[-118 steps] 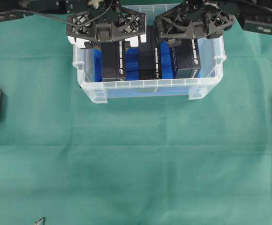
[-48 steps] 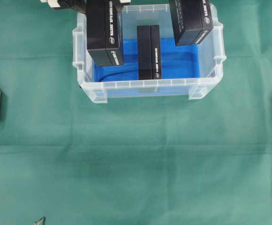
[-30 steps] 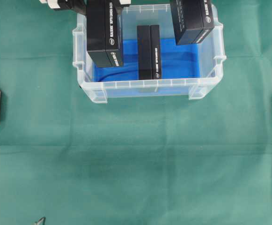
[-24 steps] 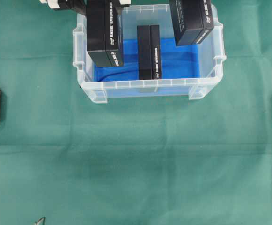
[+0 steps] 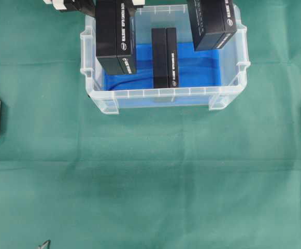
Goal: Take the box out of the case with both arms.
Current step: 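Lift both gripped boxes straight up out of the bin, then carry both boxes forward over the bin rim toward the table front, then lower both boxes onto the cloth in front of the bin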
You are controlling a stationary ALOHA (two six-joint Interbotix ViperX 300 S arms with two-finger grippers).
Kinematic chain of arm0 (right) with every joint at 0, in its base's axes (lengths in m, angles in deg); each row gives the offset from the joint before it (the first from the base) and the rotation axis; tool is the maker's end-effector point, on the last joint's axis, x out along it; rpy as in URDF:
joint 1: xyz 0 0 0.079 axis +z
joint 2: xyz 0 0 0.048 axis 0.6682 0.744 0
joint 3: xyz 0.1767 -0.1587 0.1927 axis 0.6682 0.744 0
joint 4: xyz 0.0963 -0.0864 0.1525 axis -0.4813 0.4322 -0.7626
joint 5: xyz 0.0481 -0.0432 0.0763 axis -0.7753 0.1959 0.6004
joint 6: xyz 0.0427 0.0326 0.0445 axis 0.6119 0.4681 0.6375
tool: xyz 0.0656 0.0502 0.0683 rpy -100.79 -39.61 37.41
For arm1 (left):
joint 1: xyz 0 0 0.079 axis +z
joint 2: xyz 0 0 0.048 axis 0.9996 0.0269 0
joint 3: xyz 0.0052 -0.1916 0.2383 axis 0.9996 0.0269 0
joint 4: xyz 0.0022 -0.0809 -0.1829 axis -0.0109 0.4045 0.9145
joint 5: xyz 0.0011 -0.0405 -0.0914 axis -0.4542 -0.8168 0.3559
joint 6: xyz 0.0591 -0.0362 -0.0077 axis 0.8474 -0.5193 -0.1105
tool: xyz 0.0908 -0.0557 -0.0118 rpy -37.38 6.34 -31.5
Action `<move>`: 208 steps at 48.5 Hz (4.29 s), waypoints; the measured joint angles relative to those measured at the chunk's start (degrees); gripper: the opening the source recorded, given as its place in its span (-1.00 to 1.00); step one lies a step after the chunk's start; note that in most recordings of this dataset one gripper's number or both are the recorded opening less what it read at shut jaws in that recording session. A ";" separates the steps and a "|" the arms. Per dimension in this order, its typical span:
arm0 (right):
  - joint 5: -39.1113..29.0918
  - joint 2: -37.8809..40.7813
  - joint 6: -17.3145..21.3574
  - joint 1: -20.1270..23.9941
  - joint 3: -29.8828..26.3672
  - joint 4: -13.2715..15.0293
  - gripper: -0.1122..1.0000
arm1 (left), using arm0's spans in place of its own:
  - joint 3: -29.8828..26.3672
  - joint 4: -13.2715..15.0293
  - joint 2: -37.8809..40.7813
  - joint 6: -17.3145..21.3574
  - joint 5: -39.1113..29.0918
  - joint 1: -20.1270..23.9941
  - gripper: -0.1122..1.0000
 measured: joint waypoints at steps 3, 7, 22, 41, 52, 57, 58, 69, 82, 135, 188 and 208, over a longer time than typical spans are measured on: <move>0.00 0.00 0.00 0.09 0.00 0.00 0.41 | -0.09 0.00 0.00 0.00 0.00 0.00 0.36; -0.09 0.00 0.00 0.09 0.00 0.00 0.41 | -0.09 0.09 0.00 0.00 0.00 0.00 0.36; -0.09 0.00 0.00 0.18 0.00 0.00 0.41 | 0.00 0.09 0.00 0.00 0.00 0.00 0.36; -0.09 0.00 0.00 0.44 0.00 0.00 0.41 | -0.09 0.00 0.00 -0.18 -0.09 0.00 0.36; -0.09 0.00 0.00 0.70 0.00 0.00 0.41 | -0.09 0.00 0.00 -0.26 0.00 -0.18 0.36; -0.35 0.00 0.09 0.97 0.00 0.00 0.41 | -0.09 0.00 0.00 -0.26 0.00 -0.35 0.36; -0.44 0.00 0.18 1.05 0.00 -0.09 0.41 | -0.09 0.00 0.00 -0.26 -0.09 -0.35 0.36; -1.41 0.00 0.62 1.93 0.00 0.00 0.41 | -0.09 -0.09 0.00 -0.26 0.00 -0.79 0.36; -2.99 0.00 2.81 3.60 0.00 -0.09 0.41 | 0.00 -0.18 0.00 -0.44 -0.53 -2.02 0.36; -9.05 -0.53 19.51 27.33 0.00 1.14 0.41 | 0.18 -1.23 0.00 -25.49 -1.85 -24.17 0.36; -10.11 -0.53 34.10 37.88 0.00 2.55 0.41 | 1.23 -1.58 0.00 -31.20 -1.93 -31.64 0.36; -10.11 -0.53 34.10 37.97 -0.09 2.64 0.41 | 1.23 -1.58 0.00 -31.20 -1.93 -31.64 0.36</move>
